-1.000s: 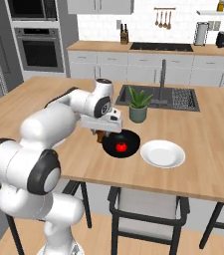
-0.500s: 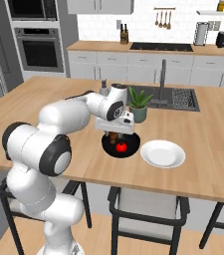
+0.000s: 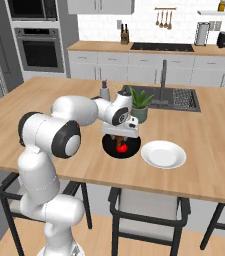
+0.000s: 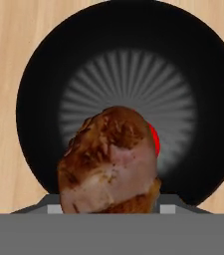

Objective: Pick the chicken drumstick and tomato from their plates and place them in the bowl. Then put the bowl in the fridge.

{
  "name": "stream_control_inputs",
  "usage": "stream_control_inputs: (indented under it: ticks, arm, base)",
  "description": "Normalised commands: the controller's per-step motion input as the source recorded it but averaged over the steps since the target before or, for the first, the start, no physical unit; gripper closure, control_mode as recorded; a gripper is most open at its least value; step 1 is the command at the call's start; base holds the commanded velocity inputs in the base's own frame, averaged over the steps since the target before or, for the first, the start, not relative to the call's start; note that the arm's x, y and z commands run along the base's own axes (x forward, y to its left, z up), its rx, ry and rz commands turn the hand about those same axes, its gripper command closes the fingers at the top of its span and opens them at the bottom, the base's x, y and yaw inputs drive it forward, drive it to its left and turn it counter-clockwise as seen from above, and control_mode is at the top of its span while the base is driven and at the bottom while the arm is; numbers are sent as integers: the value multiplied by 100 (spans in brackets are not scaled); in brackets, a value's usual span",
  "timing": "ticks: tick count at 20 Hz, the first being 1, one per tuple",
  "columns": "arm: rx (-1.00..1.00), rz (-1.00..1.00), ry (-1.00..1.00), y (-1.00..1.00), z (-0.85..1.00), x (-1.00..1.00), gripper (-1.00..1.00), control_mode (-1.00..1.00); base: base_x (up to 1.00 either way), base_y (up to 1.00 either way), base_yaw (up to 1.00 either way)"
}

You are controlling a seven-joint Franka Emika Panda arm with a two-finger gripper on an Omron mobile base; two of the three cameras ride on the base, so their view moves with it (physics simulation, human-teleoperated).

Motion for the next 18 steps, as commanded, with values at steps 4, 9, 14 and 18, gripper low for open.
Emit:
stream_control_inputs:
  ticks: [4, 9, 14, 18]
  arm:
    - [0, 0, 0, -4, -24, 30, 100, -100]
    - [0, 0, 0, -4, -34, 29, 100, -100]
    - [0, 0, 0, -1, -23, 1, 100, -100]
    - [0, 0, 0, 0, -3, 0, -100, -100]
  base:
    - [0, 0, 0]
    - [0, 0, 0]
    - [0, 0, 0]
    - [0, 0, 0]
